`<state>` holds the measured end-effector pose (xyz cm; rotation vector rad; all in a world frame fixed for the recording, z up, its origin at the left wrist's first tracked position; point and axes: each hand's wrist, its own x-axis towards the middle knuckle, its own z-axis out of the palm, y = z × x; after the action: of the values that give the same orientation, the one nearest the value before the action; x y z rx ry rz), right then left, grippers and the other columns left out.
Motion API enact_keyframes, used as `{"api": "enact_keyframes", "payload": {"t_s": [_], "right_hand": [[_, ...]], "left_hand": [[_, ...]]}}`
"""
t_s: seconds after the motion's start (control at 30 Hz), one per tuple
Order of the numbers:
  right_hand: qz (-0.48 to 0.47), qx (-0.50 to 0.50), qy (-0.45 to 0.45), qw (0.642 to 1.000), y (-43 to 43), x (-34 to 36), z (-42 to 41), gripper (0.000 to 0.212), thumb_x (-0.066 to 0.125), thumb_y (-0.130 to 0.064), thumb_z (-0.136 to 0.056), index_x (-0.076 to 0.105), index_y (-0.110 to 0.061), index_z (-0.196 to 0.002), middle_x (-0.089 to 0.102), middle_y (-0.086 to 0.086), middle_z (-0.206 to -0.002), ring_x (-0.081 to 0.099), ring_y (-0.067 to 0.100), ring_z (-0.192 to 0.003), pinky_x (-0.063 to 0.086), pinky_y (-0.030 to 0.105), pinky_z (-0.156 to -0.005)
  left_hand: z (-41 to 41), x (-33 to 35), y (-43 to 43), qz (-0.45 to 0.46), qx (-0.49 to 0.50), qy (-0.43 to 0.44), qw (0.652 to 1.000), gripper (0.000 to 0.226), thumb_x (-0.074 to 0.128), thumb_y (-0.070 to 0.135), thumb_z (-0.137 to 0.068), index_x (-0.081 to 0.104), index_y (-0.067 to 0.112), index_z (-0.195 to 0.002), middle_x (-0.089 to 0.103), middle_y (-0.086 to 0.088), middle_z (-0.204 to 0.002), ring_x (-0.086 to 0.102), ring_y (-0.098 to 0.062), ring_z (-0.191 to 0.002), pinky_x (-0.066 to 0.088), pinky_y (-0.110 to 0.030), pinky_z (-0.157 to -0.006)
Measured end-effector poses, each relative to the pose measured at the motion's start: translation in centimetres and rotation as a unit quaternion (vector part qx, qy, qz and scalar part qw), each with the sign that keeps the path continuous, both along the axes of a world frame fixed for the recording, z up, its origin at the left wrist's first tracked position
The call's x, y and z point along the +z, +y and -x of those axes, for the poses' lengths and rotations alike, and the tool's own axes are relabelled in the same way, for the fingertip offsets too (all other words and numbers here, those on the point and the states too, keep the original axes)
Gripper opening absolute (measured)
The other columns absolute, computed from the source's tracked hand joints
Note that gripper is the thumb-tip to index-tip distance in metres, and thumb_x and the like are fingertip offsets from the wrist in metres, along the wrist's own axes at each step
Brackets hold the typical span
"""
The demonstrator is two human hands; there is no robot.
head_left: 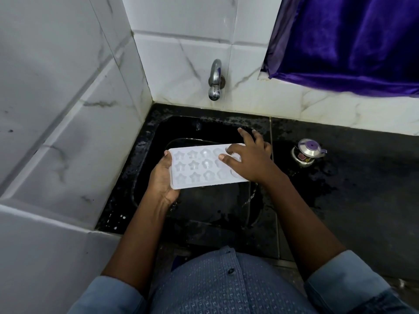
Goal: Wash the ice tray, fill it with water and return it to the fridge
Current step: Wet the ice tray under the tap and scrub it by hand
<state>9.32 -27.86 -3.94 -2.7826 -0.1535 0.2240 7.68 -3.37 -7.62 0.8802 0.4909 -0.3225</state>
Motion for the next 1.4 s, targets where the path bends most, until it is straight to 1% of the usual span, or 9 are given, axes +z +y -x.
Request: {"api": "enact_keyframes", "payload": {"t_s": [0.2, 0.33, 0.43, 0.53, 0.63, 0.8, 0.93, 1.03, 1.4], "right_hand": [[-0.009, 0.003, -0.001, 1.000, 0.0, 0.2, 0.1, 0.052, 0.041, -0.078, -0.096, 0.065, -0.044, -0.127, 0.004, -0.007, -0.175, -0.008, 0.027, -0.159, 0.004, 0.059, -0.120], [-0.005, -0.001, -0.006, 1.000, -0.2, 0.3, 0.0, 0.049, 0.042, -0.077, -0.096, 0.067, -0.046, -0.125, 0.004, -0.007, -0.175, -0.007, 0.027, -0.159, 0.003, 0.058, -0.120], [-0.011, -0.007, -0.012, 1.000, -0.2, 0.3, 0.0, 0.047, 0.043, -0.077, -0.096, 0.068, -0.043, -0.116, 0.005, -0.005, -0.175, -0.007, 0.028, -0.159, 0.003, 0.058, -0.120], [-0.010, -0.005, -0.006, 1.000, -0.1, 0.5, 0.2, 0.049, 0.042, -0.077, -0.096, 0.066, -0.043, -0.123, 0.003, -0.006, -0.175, -0.009, 0.027, -0.159, 0.003, 0.057, -0.121], [-0.016, -0.003, 0.005, 1.000, 0.1, 0.4, 0.4, 0.049, 0.043, -0.076, -0.096, 0.065, -0.042, -0.123, -0.003, -0.006, -0.176, -0.013, 0.026, -0.159, 0.003, 0.057, -0.121], [-0.054, -0.007, -0.051, 0.997, 0.7, 0.0, 0.7, 0.044, 0.050, -0.071, -0.095, 0.053, -0.035, -0.120, -0.015, -0.003, -0.174, -0.018, 0.030, -0.159, 0.006, 0.060, -0.120], [-0.036, 0.041, -0.035, 0.998, 1.5, 0.1, 0.8, 0.043, 0.046, -0.074, -0.096, 0.058, -0.040, -0.119, -0.019, -0.007, -0.173, -0.028, 0.029, -0.156, -0.004, 0.061, -0.122], [-0.011, 0.038, -0.019, 0.999, 1.9, -0.1, 0.7, 0.050, 0.041, -0.078, -0.096, 0.062, -0.044, -0.126, -0.017, -0.007, -0.174, -0.030, 0.029, -0.156, -0.006, 0.061, -0.124], [0.007, 0.028, -0.010, 1.000, 2.5, 0.1, 0.9, 0.056, 0.036, -0.078, -0.097, 0.067, -0.039, -0.122, -0.008, -0.004, -0.175, -0.024, 0.030, -0.158, -0.004, 0.061, -0.123]], "left_hand": [[0.1, 0.1, -0.1, -0.010, 0.004, 0.004, 1.000, 0.057, 0.038, 0.053, -0.110, 0.067, 0.007, -0.127, 0.077, -0.018, -0.120, 0.078, -0.033, -0.100, 0.065, -0.046, -0.073], [0.0, 0.3, 0.0, -0.016, 0.009, -0.003, 1.000, 0.057, 0.040, 0.052, -0.110, 0.067, 0.006, -0.128, 0.077, -0.018, -0.119, 0.078, -0.034, -0.099, 0.065, -0.047, -0.068], [0.1, 0.1, -0.1, -0.020, 0.008, -0.004, 1.000, 0.060, 0.041, 0.054, -0.109, 0.064, 0.005, -0.133, 0.074, -0.020, -0.126, 0.076, -0.036, -0.106, 0.065, -0.049, -0.074], [0.1, -0.1, -0.1, -0.020, 0.008, -0.012, 1.000, 0.064, 0.042, 0.054, -0.109, 0.059, 0.003, -0.142, 0.071, -0.022, -0.132, 0.074, -0.039, -0.112, 0.064, -0.050, -0.076], [0.1, -0.1, -0.1, -0.021, 0.005, -0.013, 1.000, 0.063, 0.041, 0.054, -0.110, 0.060, 0.003, -0.141, 0.072, -0.022, -0.130, 0.075, -0.038, -0.110, 0.064, -0.049, -0.076], [0.2, -0.1, -0.2, -0.024, 0.001, -0.003, 1.000, 0.065, 0.039, 0.055, -0.109, 0.060, 0.003, -0.142, 0.072, -0.022, -0.130, 0.073, -0.039, -0.114, 0.059, -0.053, -0.090], [0.4, -0.1, -0.2, -0.017, -0.004, -0.005, 1.000, 0.066, 0.039, 0.056, -0.109, 0.060, 0.002, -0.140, 0.070, -0.024, -0.132, 0.071, -0.041, -0.118, 0.057, -0.054, -0.094], [0.5, -0.1, -0.1, -0.015, -0.010, -0.010, 1.000, 0.067, 0.039, 0.057, -0.109, 0.059, 0.002, -0.142, 0.069, -0.024, -0.135, 0.068, -0.042, -0.122, 0.056, -0.055, -0.097], [0.9, 0.5, -0.7, -0.006, -0.021, -0.008, 1.000, 0.060, 0.037, 0.054, -0.111, 0.069, 0.005, -0.123, 0.075, -0.022, -0.121, 0.078, -0.035, -0.101, 0.058, -0.050, -0.086]]}}
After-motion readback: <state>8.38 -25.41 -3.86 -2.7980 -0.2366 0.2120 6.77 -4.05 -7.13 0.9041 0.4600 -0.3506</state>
